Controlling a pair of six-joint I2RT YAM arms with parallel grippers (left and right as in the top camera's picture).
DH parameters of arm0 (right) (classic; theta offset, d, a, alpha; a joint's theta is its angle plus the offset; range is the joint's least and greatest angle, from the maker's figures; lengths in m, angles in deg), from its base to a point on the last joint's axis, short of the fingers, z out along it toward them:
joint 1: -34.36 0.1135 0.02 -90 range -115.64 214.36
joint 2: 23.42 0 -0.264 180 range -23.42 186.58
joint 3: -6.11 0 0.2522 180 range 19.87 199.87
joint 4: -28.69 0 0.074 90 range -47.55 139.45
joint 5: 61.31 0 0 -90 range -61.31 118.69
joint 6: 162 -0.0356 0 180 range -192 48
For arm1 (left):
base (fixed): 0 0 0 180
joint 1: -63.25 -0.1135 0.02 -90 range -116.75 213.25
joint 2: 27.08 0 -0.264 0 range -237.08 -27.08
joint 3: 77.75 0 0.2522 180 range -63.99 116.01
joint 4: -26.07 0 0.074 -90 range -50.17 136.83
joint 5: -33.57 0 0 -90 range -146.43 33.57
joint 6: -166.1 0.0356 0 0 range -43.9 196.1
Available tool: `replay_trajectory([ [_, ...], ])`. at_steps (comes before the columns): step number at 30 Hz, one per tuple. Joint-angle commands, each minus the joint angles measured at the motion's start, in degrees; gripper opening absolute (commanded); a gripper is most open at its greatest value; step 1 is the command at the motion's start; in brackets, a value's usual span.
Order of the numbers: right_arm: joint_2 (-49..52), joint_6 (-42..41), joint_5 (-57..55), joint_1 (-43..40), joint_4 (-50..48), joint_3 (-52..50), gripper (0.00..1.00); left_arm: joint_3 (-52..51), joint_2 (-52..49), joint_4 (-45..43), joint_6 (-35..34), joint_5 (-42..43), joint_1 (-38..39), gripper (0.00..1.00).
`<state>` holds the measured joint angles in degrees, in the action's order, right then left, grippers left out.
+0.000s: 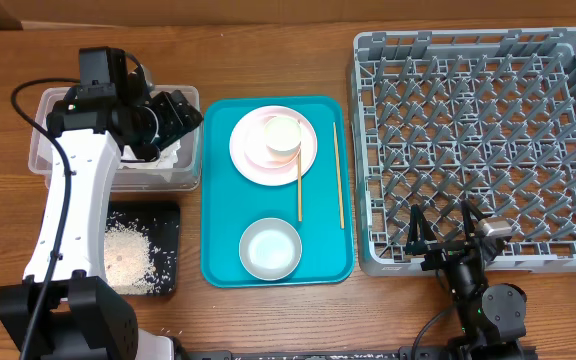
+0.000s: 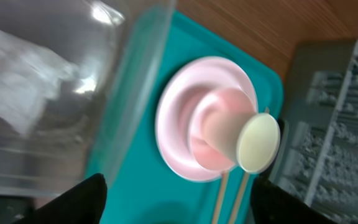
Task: Sort waste into correct bins and load items into the dishwasher
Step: 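Move the left gripper to the white paper cup on the pink plate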
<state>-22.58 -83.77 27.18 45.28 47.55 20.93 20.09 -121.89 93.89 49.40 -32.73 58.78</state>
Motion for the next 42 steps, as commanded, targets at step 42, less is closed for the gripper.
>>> replay_trajectory([
  [42,20.3,-4.5,1.1,-0.1,35.9,44.9,1.0,1.2,-3.3,-8.4,-9.6,-16.3,23.3,0.36],
])
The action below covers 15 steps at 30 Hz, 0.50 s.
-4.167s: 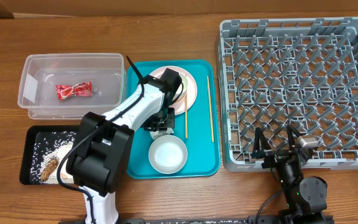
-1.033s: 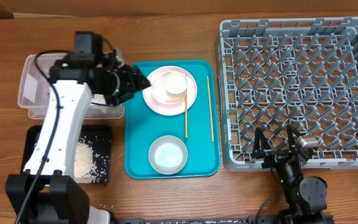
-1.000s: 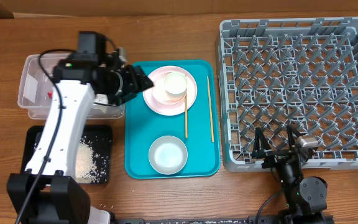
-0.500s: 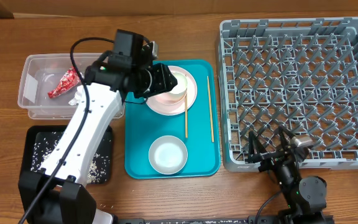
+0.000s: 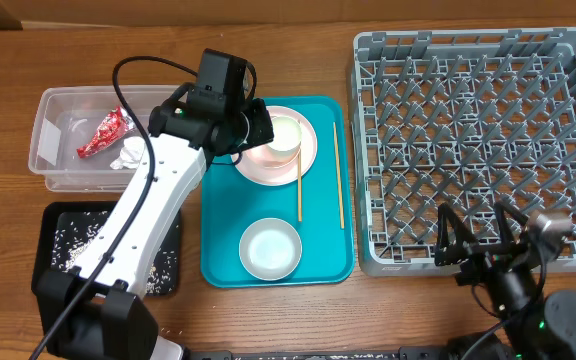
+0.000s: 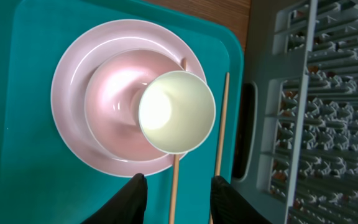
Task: Sort waste into correct bins and load items into the dishwasher
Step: 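Move the left gripper to the white paper cup on the pink plate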
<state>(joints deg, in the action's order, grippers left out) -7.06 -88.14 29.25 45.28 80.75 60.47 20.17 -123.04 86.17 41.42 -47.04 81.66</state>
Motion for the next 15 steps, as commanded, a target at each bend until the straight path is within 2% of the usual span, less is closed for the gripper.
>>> replay_trajectory([
  [1,6.3,-0.2,-0.9,-0.1,4.0,6.9,1.0,1.2,-2.6,-0.9,-1.6,-1.9,0.4,0.36],
  [8,11.5,-0.2,7.7,-0.1,5.7,9.4,1.0,1.2,-8.2,-1.2,-3.0,-1.8,0.5,0.31],
  [15,11.5,-0.2,-1.4,-0.1,6.9,9.4,1.0,1.2,-13.3,-4.1,-3.5,0.8,0.5,0.3],
])
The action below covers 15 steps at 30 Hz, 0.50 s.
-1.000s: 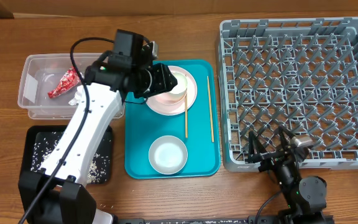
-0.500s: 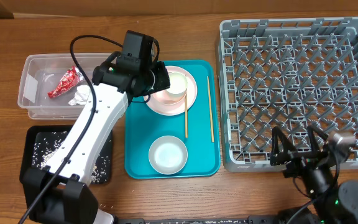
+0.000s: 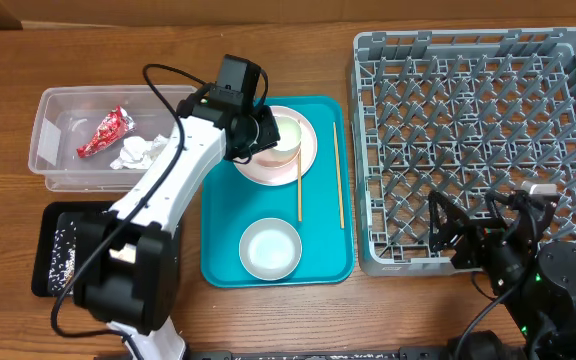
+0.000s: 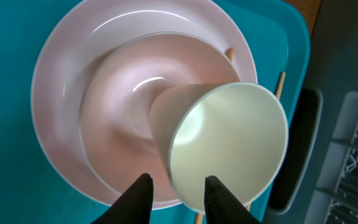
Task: Sort waste into correct bins and load items into the dishwasher
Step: 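Move the left gripper to the white paper cup on the pink plate, then grasp the white cup with the left gripper and lift it sideways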
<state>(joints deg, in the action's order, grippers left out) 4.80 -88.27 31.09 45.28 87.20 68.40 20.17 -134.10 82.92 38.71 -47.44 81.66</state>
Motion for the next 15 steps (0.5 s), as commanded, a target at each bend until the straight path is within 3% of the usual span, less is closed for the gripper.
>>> replay_trajectory([
  [1,-0.4,-0.1,-3.2,-0.1,0.9,1.4,1.0,1.2,-2.5,-1.1,-0.8,1.1,0.5,0.3],
  [10,-0.4,0.0,-3.2,-0.1,2.1,1.4,1.0,1.2,-5.0,-2.6,-0.8,1.1,0.8,0.27],
  [15,-0.4,0.0,-3.2,-0.1,2.3,1.4,1.0,1.2,-4.5,-3.3,-0.8,1.1,0.6,0.07],
])
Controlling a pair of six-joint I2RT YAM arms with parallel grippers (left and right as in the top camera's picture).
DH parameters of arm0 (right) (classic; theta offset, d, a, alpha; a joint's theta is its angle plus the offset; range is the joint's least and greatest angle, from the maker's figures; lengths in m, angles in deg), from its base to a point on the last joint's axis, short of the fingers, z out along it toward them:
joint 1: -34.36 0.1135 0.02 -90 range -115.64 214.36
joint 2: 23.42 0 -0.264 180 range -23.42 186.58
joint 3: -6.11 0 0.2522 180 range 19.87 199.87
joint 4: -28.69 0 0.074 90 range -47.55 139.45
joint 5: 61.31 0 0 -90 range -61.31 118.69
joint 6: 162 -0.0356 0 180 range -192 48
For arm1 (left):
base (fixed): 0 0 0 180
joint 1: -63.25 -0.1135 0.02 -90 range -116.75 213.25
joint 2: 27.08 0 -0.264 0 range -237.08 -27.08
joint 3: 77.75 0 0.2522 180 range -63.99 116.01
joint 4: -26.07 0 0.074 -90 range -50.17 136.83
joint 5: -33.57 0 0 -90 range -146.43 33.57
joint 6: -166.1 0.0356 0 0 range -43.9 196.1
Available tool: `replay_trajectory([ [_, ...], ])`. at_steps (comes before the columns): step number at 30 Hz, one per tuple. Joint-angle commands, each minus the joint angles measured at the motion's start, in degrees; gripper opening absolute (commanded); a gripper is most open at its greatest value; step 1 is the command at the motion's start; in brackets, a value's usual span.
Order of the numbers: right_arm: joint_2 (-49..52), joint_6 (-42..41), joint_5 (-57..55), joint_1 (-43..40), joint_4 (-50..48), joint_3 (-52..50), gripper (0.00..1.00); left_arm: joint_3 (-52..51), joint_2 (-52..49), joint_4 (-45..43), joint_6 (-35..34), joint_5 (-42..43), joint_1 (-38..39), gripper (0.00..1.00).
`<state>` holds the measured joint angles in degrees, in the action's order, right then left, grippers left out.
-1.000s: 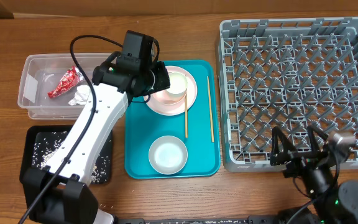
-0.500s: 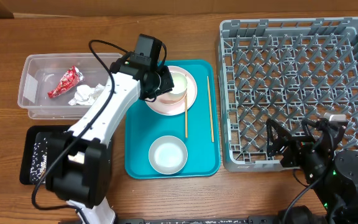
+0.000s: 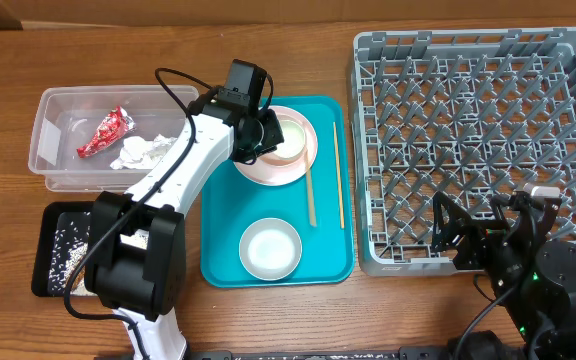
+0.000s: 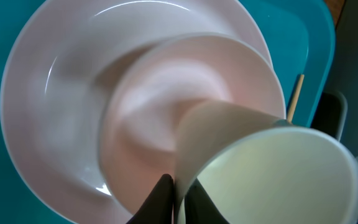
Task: Sort waste into correct bins and load items into the dishwasher
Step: 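Grasp the white cup with the left gripper and lift it sideways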
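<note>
A pale cup (image 3: pixel 290 137) stands in a pink bowl (image 4: pixel 160 93) on a pink plate (image 3: pixel 256 166), at the back of the teal tray (image 3: pixel 218 225). My left gripper (image 4: pixel 179 188) is shut on the cup (image 4: pixel 278 177): its wall is pinched with one finger inside and one outside. The cup leans in the left wrist view. Two chopsticks (image 3: pixel 310 196) (image 3: pixel 338 175) lie on the tray to the right of the plate. A white bowl (image 3: pixel 270 249) sits at the tray's front. The grey dish rack (image 3: pixel 478 130) stands on the right. At its front edge my right gripper (image 3: pixel 471 228) is open and holds nothing.
A clear bin (image 3: pixel 58 160) at the left holds a red wrapper (image 3: pixel 106 133) and crumpled tissue (image 3: pixel 143 150). In front of it is a black tray (image 3: pixel 48 275) with scattered rice. My left arm spans from the table's front left to the plate.
My left gripper's fingers stood apart at the cup's rim; now they are shut on its wall. The left chopstick has shifted a little right and toward the tray's front.
My left gripper was open over the clear bin. Then it was open above the plate and cup, with the wrapper and tissue lying in the bin. It came close to the cup's rim and now pinches the wall. My right arm shifted right along the rack's front.
</note>
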<state>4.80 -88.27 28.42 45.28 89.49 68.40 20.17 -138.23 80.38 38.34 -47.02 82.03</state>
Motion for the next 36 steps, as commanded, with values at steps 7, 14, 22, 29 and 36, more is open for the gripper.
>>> replay_trajectory([
  [7,-0.4,0.0,-1.9,-0.1,2.0,1.4,1.0,1.2,1.8,-0.7,-0.4,0.7,-0.7,0.04],
  [14,-0.4,0.0,1.4,-0.1,-0.3,1.4,1.0,1.3,10.3,0.2,3.5,11.6,-5.3,0.04],
  [22,1.6,6.3,29.5,-0.1,-8.7,1.4,1.0,1.2,15.1,2.3,10.0,58.2,-13.2,0.04],
  [29,9.3,6.2,44.6,-0.1,-19.7,1.4,1.0,1.2,15.1,-0.6,14.7,81.2,-14.6,0.04],
  [36,22.0,6.0,56.2,-0.1,-32.0,1.4,1.0,1.2,15.0,-0.7,14.6,81.2,-10.9,0.04],
])
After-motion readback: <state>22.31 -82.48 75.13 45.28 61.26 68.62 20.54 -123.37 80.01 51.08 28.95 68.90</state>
